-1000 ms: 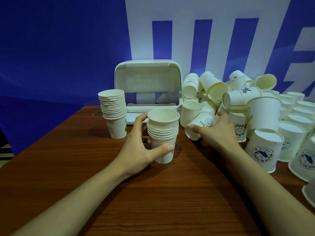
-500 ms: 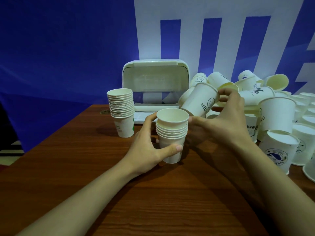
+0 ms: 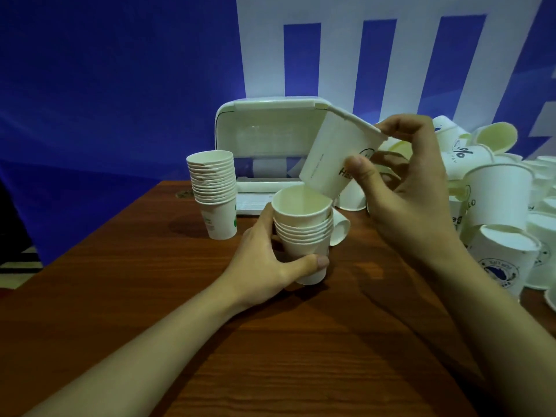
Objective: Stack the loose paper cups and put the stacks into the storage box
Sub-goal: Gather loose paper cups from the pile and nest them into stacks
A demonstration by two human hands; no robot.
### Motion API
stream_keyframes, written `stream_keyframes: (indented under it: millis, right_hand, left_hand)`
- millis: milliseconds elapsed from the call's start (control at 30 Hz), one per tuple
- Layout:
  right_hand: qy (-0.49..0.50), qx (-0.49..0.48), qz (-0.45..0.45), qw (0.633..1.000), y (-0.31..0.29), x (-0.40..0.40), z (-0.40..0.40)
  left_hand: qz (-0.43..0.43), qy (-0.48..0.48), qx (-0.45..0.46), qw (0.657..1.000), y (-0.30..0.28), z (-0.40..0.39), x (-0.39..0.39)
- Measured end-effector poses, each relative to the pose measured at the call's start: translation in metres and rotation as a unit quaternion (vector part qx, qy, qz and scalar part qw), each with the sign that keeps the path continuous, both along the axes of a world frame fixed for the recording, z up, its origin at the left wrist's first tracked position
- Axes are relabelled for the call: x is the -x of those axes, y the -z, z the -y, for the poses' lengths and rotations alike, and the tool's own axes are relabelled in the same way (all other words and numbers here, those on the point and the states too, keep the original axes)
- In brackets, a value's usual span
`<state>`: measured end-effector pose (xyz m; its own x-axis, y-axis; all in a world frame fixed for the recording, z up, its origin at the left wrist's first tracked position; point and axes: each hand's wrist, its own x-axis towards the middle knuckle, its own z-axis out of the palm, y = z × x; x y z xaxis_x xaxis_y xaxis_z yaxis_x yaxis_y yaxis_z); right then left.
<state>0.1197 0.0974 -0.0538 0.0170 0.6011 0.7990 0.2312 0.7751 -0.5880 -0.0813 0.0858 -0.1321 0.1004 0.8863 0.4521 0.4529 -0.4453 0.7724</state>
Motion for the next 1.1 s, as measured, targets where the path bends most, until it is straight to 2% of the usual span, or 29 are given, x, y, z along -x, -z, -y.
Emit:
stream_keyframes:
  millis: [100, 267, 467, 533, 633, 700, 767, 867, 967, 1033, 1100]
  right_hand:
    - [-0.006, -0.039, -0.009, 0.999, -0.003, 0.003, 0.003]
    - [0.005, -0.094, 0.099, 0.991, 0.0, 0.008, 0.008]
    - [0.004, -0.044, 0.143, 0.989, 0.007, 0.006, 0.003]
    - [0.009, -0.035, 0.13, 0.991, 0.009, 0.006, 0.002]
    - [0.017, -0.002, 0.055, 0.998, 0.012, 0.005, -0.003]
    - [0.054, 0.033, 0.001, 0.998, 0.018, 0.001, -0.014]
    - [0.102, 0.084, -0.014, 0.991, 0.026, -0.004, -0.025]
    - [0.11, 0.159, 0.04, 0.98, 0.04, -0.007, -0.033]
    - [0.03, 0.213, 0.138, 0.967, 0.054, -0.003, -0.032]
    - [-0.027, 0.253, 0.17, 0.952, 0.063, 0.002, -0.034]
    - [-0.044, 0.281, 0.212, 0.935, 0.069, 0.007, -0.035]
  left_hand:
    - [-0.026, 0.003, 0.008, 1.0, -0.003, 0.002, -0.002]
    - [0.003, 0.012, 0.017, 1.0, -0.001, 0.002, -0.003]
    - [0.012, 0.016, 0.012, 1.0, 0.001, 0.001, -0.003]
    - [0.011, 0.012, 0.008, 1.0, 0.0, 0.001, -0.003]
    - [0.001, 0.002, 0.008, 1.0, 0.0, 0.003, -0.003]
    - [-0.01, -0.011, 0.005, 1.0, -0.001, 0.005, -0.004]
    - [-0.013, -0.029, -0.001, 1.0, -0.002, 0.006, -0.004]
    - [0.003, -0.066, -0.002, 0.998, 0.0, 0.004, -0.001]
    - [0.037, -0.112, -0.006, 0.993, 0.0, 0.001, 0.002]
    - [0.073, -0.128, -0.004, 0.989, -0.001, 0.0, 0.004]
    - [0.099, -0.145, 0.002, 0.985, -0.002, -0.002, 0.008]
